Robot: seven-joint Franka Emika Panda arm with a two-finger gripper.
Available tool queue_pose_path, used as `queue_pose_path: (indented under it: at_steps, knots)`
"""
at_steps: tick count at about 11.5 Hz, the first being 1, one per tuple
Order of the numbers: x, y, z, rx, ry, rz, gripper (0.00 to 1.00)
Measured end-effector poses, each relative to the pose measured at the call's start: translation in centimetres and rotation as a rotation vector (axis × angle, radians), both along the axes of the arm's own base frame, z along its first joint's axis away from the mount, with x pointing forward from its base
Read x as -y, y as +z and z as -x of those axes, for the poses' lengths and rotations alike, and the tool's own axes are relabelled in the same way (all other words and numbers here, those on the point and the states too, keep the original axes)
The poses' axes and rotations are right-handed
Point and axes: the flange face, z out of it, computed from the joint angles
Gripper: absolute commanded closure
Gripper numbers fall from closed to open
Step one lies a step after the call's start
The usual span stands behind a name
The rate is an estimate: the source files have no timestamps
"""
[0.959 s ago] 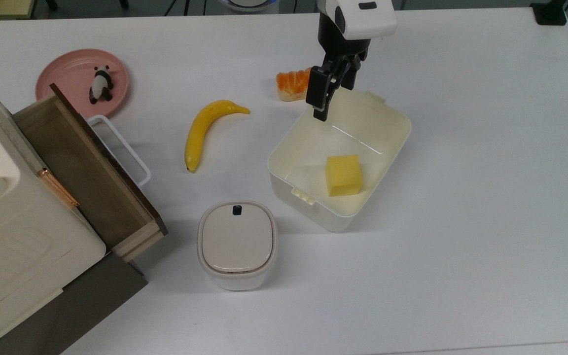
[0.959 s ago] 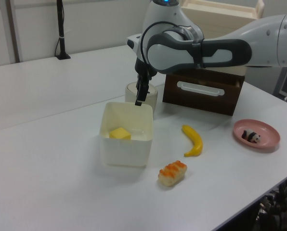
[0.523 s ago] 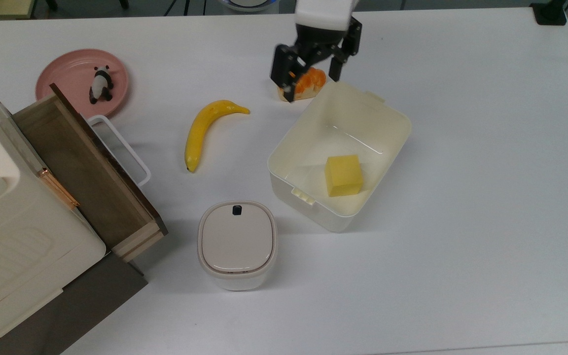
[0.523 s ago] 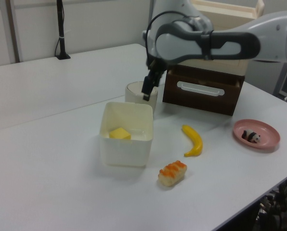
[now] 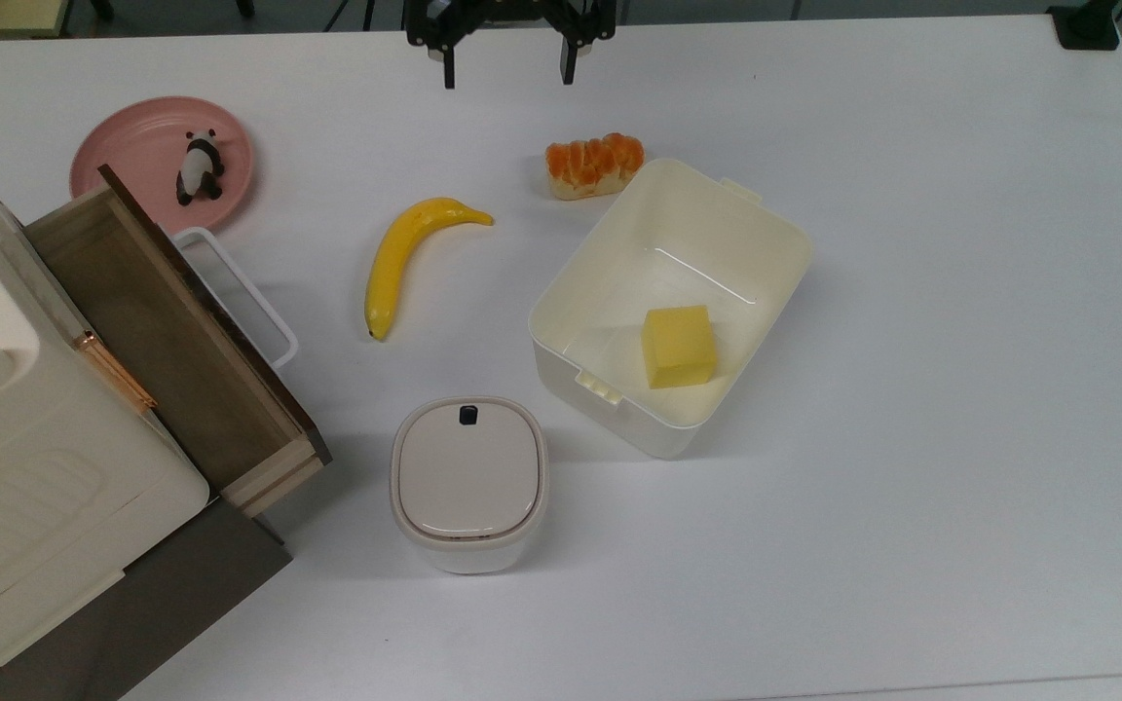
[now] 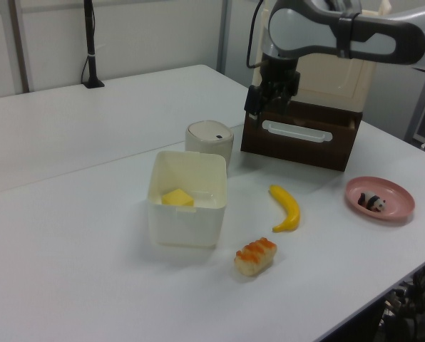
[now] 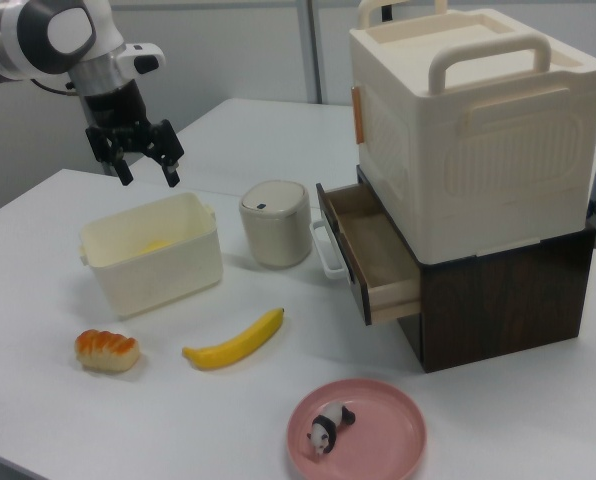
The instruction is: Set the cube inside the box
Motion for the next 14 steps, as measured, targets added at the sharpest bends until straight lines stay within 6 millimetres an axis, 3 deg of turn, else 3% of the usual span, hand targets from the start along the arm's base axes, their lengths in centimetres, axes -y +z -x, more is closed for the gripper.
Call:
queue_pose_path:
  at_steps: [3,7,14]
  knots:
    - [1.9,-0.5,0.4,-0.050,-0.133,-0.007,0.00]
    - [5.9,0.0,0.2,-0.051,-0.275,-0.131,0.00]
    - [5.1,0.5,0.2,-0.044,-0.300,-0.143,0.00]
